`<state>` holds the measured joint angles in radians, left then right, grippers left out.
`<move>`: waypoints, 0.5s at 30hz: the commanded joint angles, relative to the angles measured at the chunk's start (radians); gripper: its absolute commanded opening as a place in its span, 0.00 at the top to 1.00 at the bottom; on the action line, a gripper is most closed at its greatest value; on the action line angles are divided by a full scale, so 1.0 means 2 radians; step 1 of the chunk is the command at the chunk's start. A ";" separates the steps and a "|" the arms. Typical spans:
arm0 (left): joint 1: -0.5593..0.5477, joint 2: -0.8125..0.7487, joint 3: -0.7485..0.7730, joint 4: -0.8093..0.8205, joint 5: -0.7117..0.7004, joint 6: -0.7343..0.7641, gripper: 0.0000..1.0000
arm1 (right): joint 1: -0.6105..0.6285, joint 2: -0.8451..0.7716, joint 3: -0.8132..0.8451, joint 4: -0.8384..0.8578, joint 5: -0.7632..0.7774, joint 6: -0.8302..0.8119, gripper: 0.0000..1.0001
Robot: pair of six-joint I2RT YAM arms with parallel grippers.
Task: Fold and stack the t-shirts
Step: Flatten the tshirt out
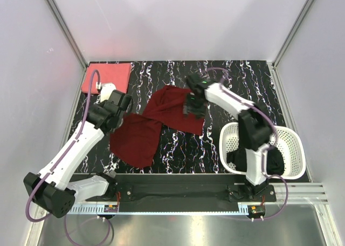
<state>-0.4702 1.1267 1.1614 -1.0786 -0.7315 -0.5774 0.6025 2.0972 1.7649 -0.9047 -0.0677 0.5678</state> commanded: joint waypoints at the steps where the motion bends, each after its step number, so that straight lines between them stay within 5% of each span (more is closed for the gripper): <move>1: 0.001 0.003 -0.004 0.057 0.063 0.010 1.00 | -0.031 -0.106 -0.127 0.002 0.023 0.054 0.44; 6: 0.001 0.013 0.008 0.055 0.100 0.011 1.00 | -0.054 -0.140 -0.217 0.051 0.052 0.122 0.52; 15: 0.000 -0.003 -0.005 0.052 0.112 0.006 1.00 | -0.060 -0.117 -0.251 0.089 0.045 0.178 0.43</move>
<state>-0.4702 1.1515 1.1519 -1.0145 -0.5335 -0.5686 0.4881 1.8492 1.2644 -0.7979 0.0097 0.8604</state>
